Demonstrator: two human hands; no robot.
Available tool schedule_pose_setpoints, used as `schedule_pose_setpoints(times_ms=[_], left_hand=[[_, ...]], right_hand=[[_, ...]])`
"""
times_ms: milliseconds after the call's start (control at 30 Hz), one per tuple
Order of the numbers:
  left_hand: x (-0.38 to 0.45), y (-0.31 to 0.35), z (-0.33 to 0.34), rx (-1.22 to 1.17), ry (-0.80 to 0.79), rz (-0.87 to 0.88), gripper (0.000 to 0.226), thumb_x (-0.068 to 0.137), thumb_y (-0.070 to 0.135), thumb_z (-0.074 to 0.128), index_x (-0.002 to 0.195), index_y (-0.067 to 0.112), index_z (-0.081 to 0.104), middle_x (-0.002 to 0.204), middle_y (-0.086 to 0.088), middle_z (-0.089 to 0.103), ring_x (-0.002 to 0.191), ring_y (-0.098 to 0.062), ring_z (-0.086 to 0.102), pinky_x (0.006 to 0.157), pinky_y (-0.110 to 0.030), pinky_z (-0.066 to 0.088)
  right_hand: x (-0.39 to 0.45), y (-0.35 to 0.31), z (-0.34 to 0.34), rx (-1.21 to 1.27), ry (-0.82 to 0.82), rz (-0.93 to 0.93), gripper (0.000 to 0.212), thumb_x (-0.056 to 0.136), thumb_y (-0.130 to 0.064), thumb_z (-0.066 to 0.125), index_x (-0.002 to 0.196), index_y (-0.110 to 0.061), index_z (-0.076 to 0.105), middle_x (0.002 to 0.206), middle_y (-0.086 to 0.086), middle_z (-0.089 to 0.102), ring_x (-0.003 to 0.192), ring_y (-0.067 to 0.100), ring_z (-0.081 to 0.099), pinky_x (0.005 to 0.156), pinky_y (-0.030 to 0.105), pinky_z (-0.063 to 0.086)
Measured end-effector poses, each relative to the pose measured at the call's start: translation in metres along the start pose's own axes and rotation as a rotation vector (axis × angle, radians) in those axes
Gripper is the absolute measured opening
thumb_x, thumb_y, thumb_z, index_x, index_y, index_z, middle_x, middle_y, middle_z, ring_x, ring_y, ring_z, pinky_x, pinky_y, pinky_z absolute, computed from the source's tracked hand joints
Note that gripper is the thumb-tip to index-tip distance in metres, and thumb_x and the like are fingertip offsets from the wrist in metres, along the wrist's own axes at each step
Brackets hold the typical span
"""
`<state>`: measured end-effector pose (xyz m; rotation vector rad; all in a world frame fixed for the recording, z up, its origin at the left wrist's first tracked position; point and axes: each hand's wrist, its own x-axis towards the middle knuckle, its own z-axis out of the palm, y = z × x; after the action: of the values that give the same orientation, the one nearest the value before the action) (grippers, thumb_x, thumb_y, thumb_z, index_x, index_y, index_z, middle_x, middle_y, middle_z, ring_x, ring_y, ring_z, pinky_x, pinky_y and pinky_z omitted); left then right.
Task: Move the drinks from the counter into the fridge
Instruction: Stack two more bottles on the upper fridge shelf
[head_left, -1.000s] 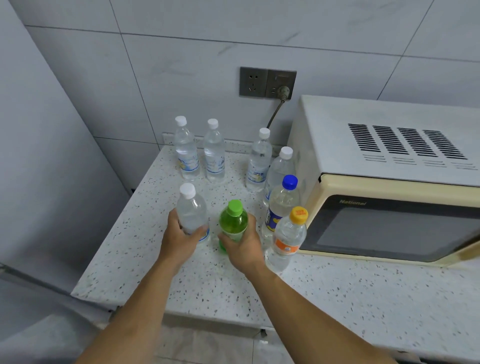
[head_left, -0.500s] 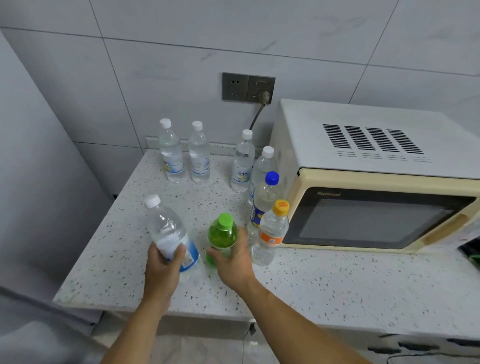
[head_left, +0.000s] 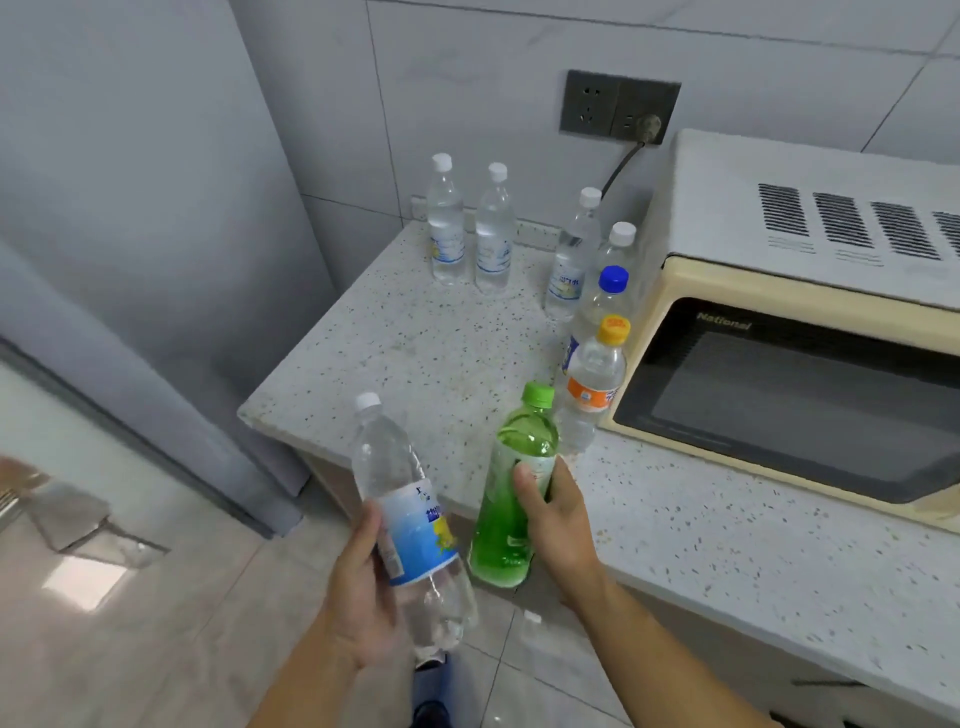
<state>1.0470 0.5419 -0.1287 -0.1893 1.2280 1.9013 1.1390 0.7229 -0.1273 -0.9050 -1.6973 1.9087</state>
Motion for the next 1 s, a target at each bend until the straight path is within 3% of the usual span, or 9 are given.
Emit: schedule_pose_setpoints(times_ms=[100, 233, 333, 400, 500, 633, 733, 867, 1000], left_hand=[[-0.038, -0.023, -0.022, -0.013, 0.070, -0.038, 0.062, 0.080, 0.057, 0.050, 0.104, 0.008, 0.078, 0.106, -0.020, 0.073, 0.086, -0.035, 0.073, 0.073, -0.049, 0.061], [-0.084, -0.045, -0.065, -0.034, 0.192, -0.079, 0.059, 0.077, 0.057, 0.051, 0.086, 0.007, 0.081, 0.087, -0.019, 0.074, 0.071, -0.032, 0.073, 0.061, -0.042, 0.061], [-0.117, -0.048, -0.098, -0.061, 0.323, -0.016, 0.054, 0.076, 0.055, 0.057, 0.085, 0.007, 0.081, 0.091, -0.020, 0.073, 0.074, -0.033, 0.073, 0.061, -0.041, 0.061], [-0.138, -0.046, -0.120, -0.067, 0.407, 0.032, 0.052, 0.076, 0.056, 0.060, 0.084, 0.009, 0.081, 0.093, -0.020, 0.074, 0.076, -0.032, 0.073, 0.063, -0.039, 0.060], [-0.169, -0.039, -0.155, -0.073, 0.509, 0.100, 0.053, 0.071, 0.053, 0.073, 0.091, 0.004, 0.078, 0.091, -0.022, 0.073, 0.073, -0.032, 0.072, 0.060, -0.036, 0.059], [-0.208, -0.030, -0.208, -0.069, 0.630, 0.148, 0.077, 0.070, 0.058, 0.077, 0.117, -0.002, 0.064, 0.101, -0.025, 0.073, 0.086, -0.038, 0.073, 0.065, -0.036, 0.059], [-0.234, -0.019, -0.250, -0.050, 0.715, 0.160, 0.108, 0.042, 0.074, 0.082, 0.121, 0.002, 0.061, 0.104, -0.021, 0.073, 0.094, -0.040, 0.071, 0.080, -0.044, 0.057], [-0.261, 0.006, -0.313, -0.068, 0.789, 0.220, 0.099, 0.050, 0.068, 0.077, 0.125, 0.006, 0.060, 0.109, -0.020, 0.072, 0.098, -0.040, 0.070, 0.092, -0.055, 0.054], [-0.282, 0.038, -0.368, -0.094, 0.842, 0.302, 0.089, 0.054, 0.064, 0.077, 0.123, 0.011, 0.061, 0.107, -0.015, 0.074, 0.094, -0.034, 0.073, 0.074, -0.040, 0.059]], right_hand=[[-0.025, 0.013, 0.007, 0.155, -0.072, 0.147, 0.042, 0.087, -0.051, 0.058, 0.120, -0.025, 0.061, 0.109, 0.009, 0.071, 0.102, 0.030, 0.070, 0.087, 0.049, 0.059], [-0.059, 0.033, 0.032, 0.226, -0.187, 0.277, 0.049, 0.078, -0.059, 0.060, 0.117, -0.029, 0.065, 0.103, 0.007, 0.074, 0.093, 0.026, 0.072, 0.083, 0.046, 0.060], [-0.084, 0.046, 0.062, 0.139, -0.344, 0.310, 0.036, 0.079, -0.057, 0.063, 0.102, -0.031, 0.071, 0.094, 0.012, 0.072, 0.085, 0.029, 0.070, 0.080, 0.051, 0.058], [-0.100, 0.051, 0.088, 0.081, -0.430, 0.331, 0.039, 0.079, -0.055, 0.064, 0.105, -0.025, 0.070, 0.094, 0.010, 0.073, 0.087, 0.030, 0.071, 0.081, 0.051, 0.058], [-0.123, 0.057, 0.134, -0.009, -0.560, 0.345, 0.049, 0.077, -0.054, 0.064, 0.111, -0.019, 0.066, 0.092, 0.005, 0.076, 0.086, 0.026, 0.073, 0.073, 0.039, 0.061], [-0.153, 0.064, 0.200, -0.072, -0.692, 0.369, 0.049, 0.077, -0.055, 0.066, 0.111, -0.020, 0.066, 0.094, 0.005, 0.076, 0.085, 0.024, 0.074, 0.069, 0.034, 0.059], [-0.175, 0.070, 0.254, -0.116, -0.747, 0.372, 0.051, 0.077, -0.056, 0.066, 0.111, -0.019, 0.066, 0.096, 0.005, 0.077, 0.086, 0.022, 0.075, 0.068, 0.032, 0.059], [-0.203, 0.077, 0.331, -0.158, -0.808, 0.358, 0.053, 0.076, -0.058, 0.067, 0.112, -0.019, 0.067, 0.097, 0.007, 0.076, 0.088, 0.026, 0.074, 0.075, 0.041, 0.060], [-0.225, 0.081, 0.402, -0.164, -0.847, 0.339, 0.056, 0.075, -0.059, 0.068, 0.112, -0.017, 0.066, 0.097, 0.011, 0.075, 0.086, 0.027, 0.074, 0.077, 0.044, 0.061]])
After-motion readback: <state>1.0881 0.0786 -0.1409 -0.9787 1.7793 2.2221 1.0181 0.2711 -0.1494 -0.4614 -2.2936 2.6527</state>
